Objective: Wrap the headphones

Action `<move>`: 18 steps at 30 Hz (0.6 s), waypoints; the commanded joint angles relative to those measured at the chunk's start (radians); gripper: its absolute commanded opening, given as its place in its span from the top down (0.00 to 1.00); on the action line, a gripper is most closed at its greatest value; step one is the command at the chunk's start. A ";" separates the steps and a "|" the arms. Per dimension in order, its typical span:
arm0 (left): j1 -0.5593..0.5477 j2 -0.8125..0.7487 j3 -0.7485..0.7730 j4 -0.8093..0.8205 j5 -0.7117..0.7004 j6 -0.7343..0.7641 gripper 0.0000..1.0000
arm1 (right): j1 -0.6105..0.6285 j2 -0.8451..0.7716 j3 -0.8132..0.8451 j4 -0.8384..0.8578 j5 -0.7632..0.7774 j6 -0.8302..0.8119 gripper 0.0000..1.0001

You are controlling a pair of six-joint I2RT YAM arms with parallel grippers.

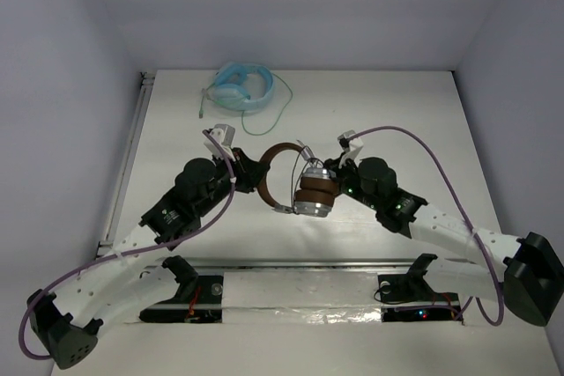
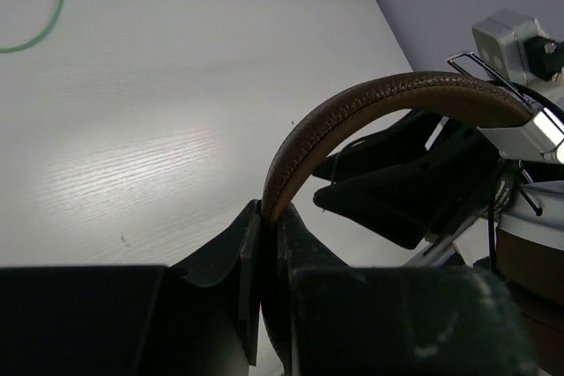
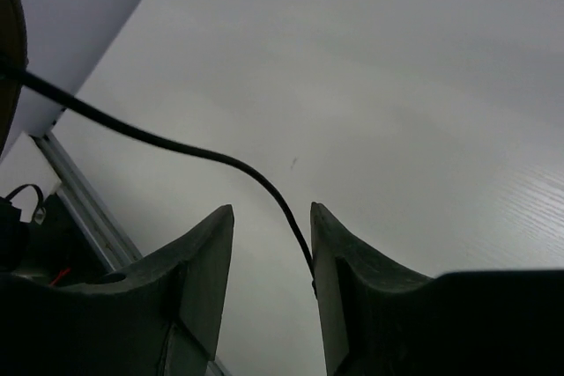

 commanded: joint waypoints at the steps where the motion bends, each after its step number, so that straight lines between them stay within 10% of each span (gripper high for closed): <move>1: -0.006 0.007 0.085 0.059 -0.030 -0.059 1.00 | -0.006 -0.022 -0.036 0.178 -0.047 0.034 0.54; 9: -0.006 0.033 0.162 0.020 -0.062 -0.060 1.00 | -0.006 0.005 -0.075 0.257 -0.056 0.102 0.97; 18: -0.006 0.108 0.286 -0.073 -0.222 -0.017 1.00 | -0.006 -0.025 -0.202 0.403 -0.010 0.263 1.00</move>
